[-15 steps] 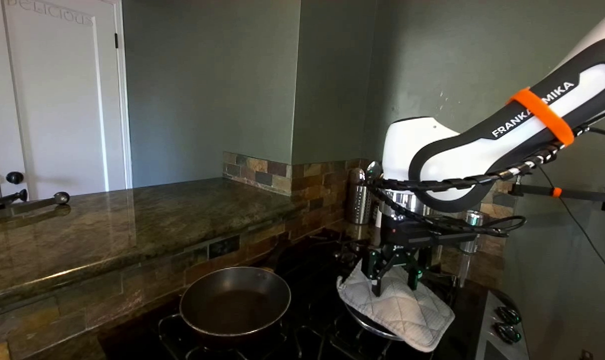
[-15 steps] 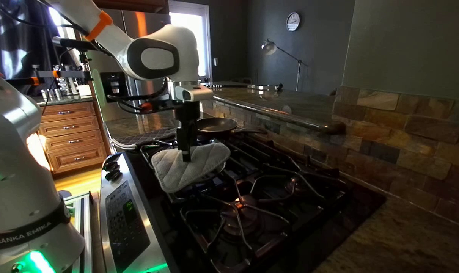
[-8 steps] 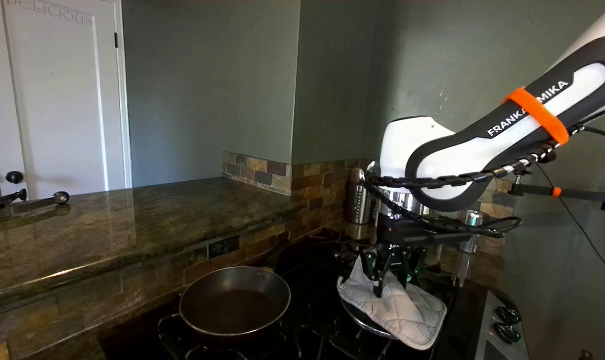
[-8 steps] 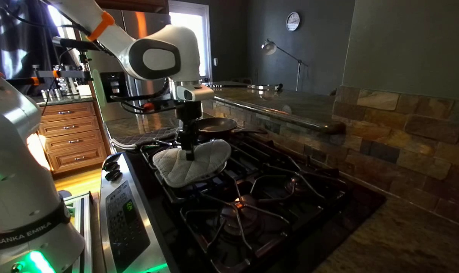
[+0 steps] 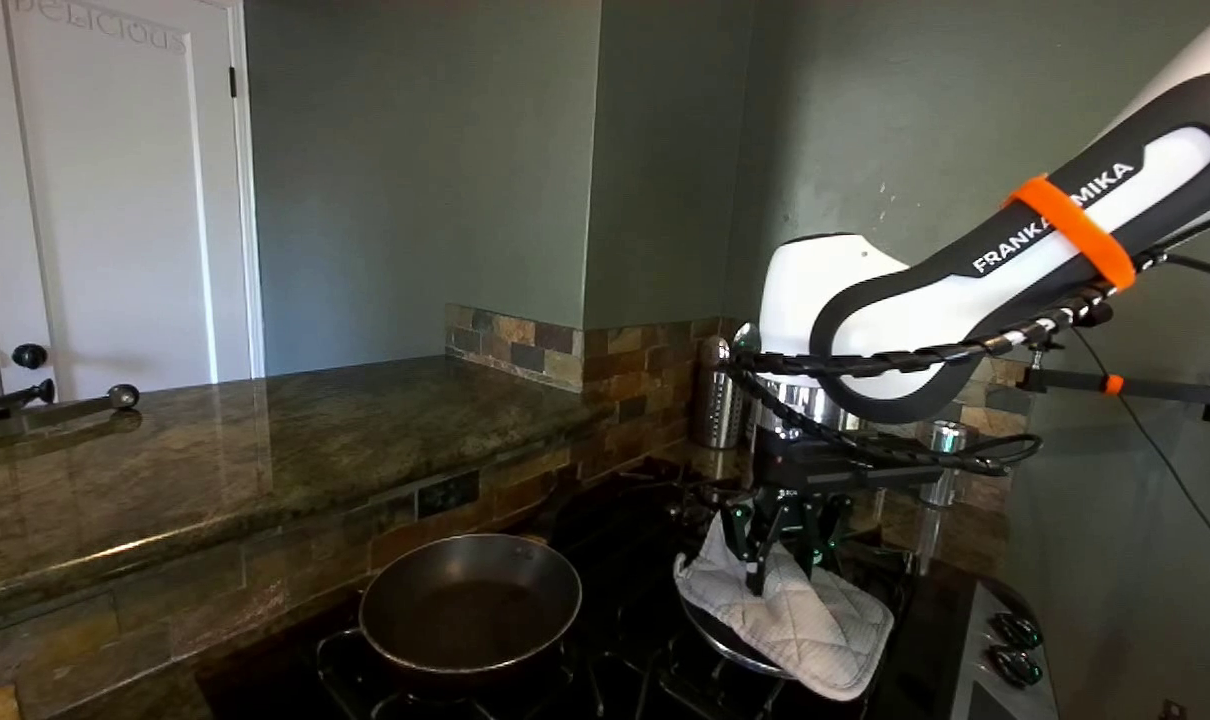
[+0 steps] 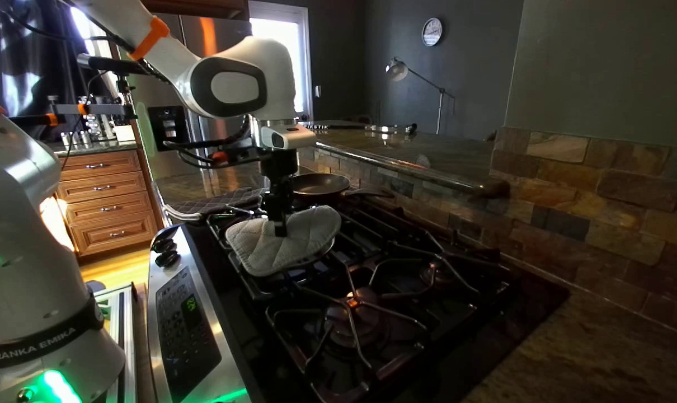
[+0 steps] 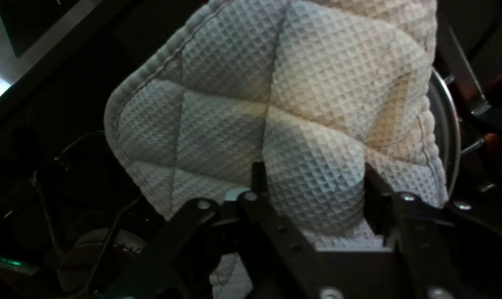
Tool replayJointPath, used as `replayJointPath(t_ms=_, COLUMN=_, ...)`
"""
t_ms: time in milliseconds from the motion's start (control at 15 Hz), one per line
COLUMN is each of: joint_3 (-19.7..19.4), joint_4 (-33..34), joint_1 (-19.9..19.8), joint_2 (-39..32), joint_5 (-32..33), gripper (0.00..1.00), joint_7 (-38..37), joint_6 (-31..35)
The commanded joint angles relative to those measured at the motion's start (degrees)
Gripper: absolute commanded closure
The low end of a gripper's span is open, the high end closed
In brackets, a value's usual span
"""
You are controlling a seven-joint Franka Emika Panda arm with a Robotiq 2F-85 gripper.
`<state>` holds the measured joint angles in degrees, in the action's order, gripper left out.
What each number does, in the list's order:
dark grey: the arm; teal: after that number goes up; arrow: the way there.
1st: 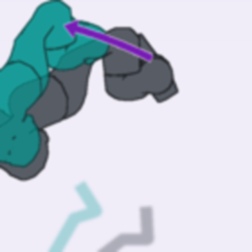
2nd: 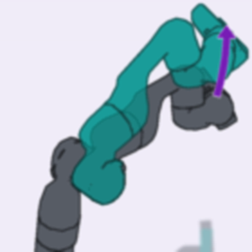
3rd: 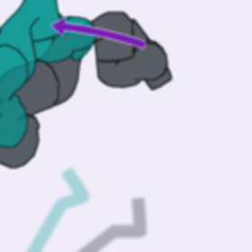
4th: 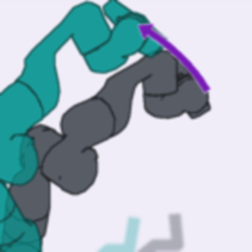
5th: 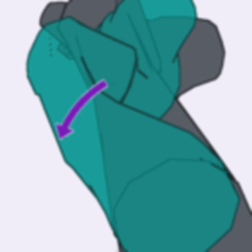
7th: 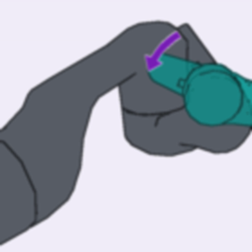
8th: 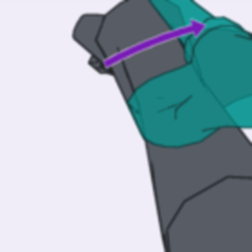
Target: Move the black pot backwards then put the lid on top
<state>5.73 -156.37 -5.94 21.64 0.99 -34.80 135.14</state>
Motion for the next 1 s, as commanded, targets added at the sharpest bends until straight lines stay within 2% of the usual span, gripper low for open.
replayJointPath(t_ms=0, joint_3=-0.3, joint_4=-0.2, joint_1=0.7, joint_2=1.0, joint_5=-1.7, gripper=0.7, joint_7=0.4, joint_6=0.3)
replayJointPath(t_ms=933, joint_3=0.0, joint_4=5.7, joint_1=3.5, joint_2=-0.7, joint_5=-3.3, gripper=0.7, joint_7=3.0, joint_6=-0.9)
